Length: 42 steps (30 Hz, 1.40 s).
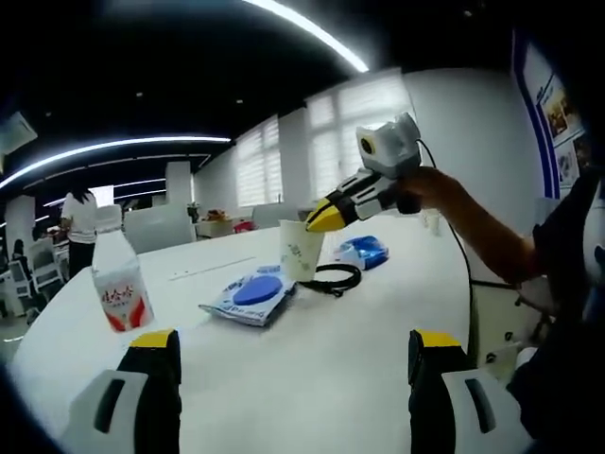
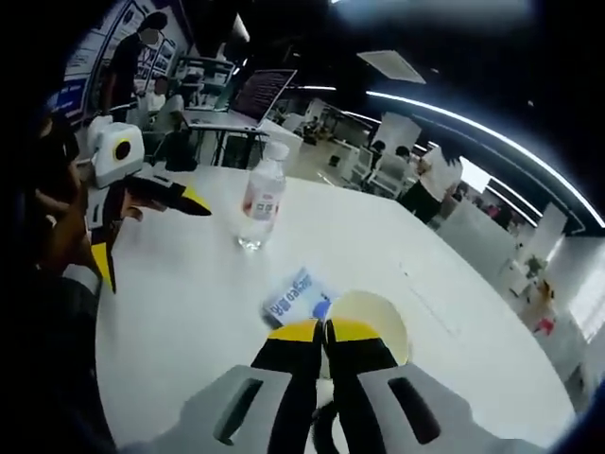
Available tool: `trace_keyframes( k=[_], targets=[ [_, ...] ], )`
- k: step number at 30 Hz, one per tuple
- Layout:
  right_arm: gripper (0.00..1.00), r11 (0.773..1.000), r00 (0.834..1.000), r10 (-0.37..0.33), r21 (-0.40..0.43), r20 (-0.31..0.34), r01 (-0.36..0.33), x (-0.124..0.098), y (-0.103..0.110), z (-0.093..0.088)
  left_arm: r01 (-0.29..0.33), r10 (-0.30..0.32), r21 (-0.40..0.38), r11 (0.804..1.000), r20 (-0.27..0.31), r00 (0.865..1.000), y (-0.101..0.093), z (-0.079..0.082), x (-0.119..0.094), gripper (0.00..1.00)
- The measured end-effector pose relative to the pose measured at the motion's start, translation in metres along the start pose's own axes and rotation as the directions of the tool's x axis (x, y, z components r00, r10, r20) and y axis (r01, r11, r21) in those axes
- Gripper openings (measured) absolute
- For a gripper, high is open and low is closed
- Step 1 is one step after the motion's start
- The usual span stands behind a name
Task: Arrange the tabletop items into an orderly group along one side of the table until the central work area is clear of visible clutter.
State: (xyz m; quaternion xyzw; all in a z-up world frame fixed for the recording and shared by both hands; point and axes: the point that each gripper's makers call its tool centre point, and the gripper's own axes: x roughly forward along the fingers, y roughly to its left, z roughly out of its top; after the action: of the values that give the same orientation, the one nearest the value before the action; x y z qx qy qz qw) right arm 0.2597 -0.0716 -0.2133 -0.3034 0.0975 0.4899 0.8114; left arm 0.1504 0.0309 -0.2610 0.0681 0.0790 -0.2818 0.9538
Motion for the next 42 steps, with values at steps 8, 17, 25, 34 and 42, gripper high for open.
trace_keyframes(
  k=[8, 17, 25, 34, 42],
  targets=[
    [0.0, 1.0, 1.0, 0.018, -0.02, 0.009, -0.018, 0.004, 0.005, 0.01, -0.003, 0.003, 0.0, 1.0, 0.001, 1.0, 0.002, 0.0, -0.002, 1.0],
    [0.0, 0.998, 0.999, 0.046, -0.033, 0.02, -0.045, 0.012, 0.014, 0.021, -0.01, 0.01, -0.001, 1.0, 0.001, 1.0, 0.003, 0.0, -0.006, 1.0],
    [0.0, 0.997, 0.997, 0.067, -0.05, 0.023, -0.066, 0.02, 0.017, 0.028, -0.026, 0.026, -0.003, 1.0, -0.001, 1.0, 0.005, -0.003, -0.013, 1.0],
    [0.0, 0.993, 0.995, 0.092, -0.073, 0.031, -0.089, 0.028, 0.022, 0.041, -0.036, 0.036, -0.002, 0.999, -0.003, 0.999, 0.007, -0.005, -0.018, 1.0],
    [0.0, 0.988, 0.992, 0.121, -0.096, 0.035, -0.117, 0.037, 0.032, 0.051, -0.041, 0.041, -0.001, 0.999, -0.008, 0.999, 0.009, -0.008, -0.022, 1.0]
  ],
)
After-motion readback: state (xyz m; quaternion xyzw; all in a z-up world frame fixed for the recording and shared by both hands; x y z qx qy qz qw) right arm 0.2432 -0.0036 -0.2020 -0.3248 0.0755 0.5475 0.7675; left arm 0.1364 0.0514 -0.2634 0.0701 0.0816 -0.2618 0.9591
